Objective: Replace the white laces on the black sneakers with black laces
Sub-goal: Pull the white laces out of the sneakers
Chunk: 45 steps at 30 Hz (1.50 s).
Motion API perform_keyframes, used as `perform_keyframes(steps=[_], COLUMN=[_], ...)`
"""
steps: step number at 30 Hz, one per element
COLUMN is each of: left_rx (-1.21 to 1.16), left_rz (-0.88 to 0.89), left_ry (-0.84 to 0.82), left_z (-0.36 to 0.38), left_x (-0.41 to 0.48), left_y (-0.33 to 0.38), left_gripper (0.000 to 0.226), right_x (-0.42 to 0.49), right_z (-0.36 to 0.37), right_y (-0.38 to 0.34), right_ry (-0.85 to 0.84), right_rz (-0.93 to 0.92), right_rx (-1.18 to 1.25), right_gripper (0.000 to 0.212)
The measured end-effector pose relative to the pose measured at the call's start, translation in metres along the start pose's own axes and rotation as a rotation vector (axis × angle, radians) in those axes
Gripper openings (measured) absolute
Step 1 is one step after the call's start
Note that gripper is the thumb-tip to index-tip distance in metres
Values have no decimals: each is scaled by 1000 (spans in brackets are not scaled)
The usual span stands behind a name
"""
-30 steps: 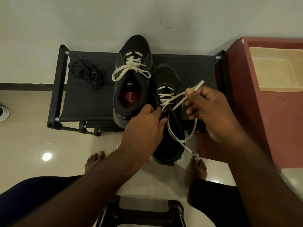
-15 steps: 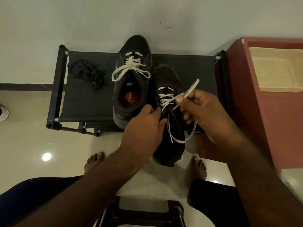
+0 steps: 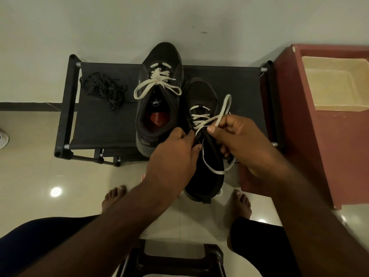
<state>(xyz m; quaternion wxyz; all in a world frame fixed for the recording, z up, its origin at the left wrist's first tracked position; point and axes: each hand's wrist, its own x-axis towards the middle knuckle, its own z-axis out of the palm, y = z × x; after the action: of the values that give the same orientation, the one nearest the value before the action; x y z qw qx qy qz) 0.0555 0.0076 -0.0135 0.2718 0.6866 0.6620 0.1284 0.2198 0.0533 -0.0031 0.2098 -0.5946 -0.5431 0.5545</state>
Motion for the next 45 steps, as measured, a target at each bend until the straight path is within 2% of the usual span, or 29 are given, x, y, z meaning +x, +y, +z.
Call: perform_keyframes(steps=[3,7,10,11,13,14,19,23,27,31,34,38,41,45], left_rx=[-12,-25,-60,-78,-113,-128,-145,-78,-80,-61,-260,-343,-359,-271], left_rz=[-9,-5,7,11,17,15,43,101,139,129,-1,-154,-210,-193], left_ry=[1,3,28,38,62,74,105,34,-1,-39,13,64,38,51], left_z=[-1,-1,-2,-3,-4,-5,-7,-4,-5,-7,-10,-8,-4,1], left_x=[1,0,-2,-2,-1,-1,-3,-8,-8,-3,2,5,5,6], left_y=[0,0,-1,-1,-1,-1,0,2,0,-1,2,9,9,10], left_gripper=[41,41,38,36,32,30,23,32,45,40,26,16,10,11], right_x=[3,6,7,7,4,2,-9,-10,-8,-8,-8,-8,-9,-9], right_z=[-3,-11,-11,-10,-8,-6,-1,-2,-8,-11,-12,-16,-17,-15], right_y=[0,-3,-2,-2,-3,-4,-4,2,2,3,3,6,7,8], right_ry=[108,305,364,363,321,298,137,14,-18,-29,-52,-102,-153,-163], right_rz=[-25,16,45,64,102,115,53,-20,-60,-76,-65,-34,-17,-33], right_rx=[29,368,436,411,232,123,-150,-301,-239,-166,-113,-62,-82,-149], right_gripper=[15,16,8,19,49,56,42,36,20,8,7,12,15,22])
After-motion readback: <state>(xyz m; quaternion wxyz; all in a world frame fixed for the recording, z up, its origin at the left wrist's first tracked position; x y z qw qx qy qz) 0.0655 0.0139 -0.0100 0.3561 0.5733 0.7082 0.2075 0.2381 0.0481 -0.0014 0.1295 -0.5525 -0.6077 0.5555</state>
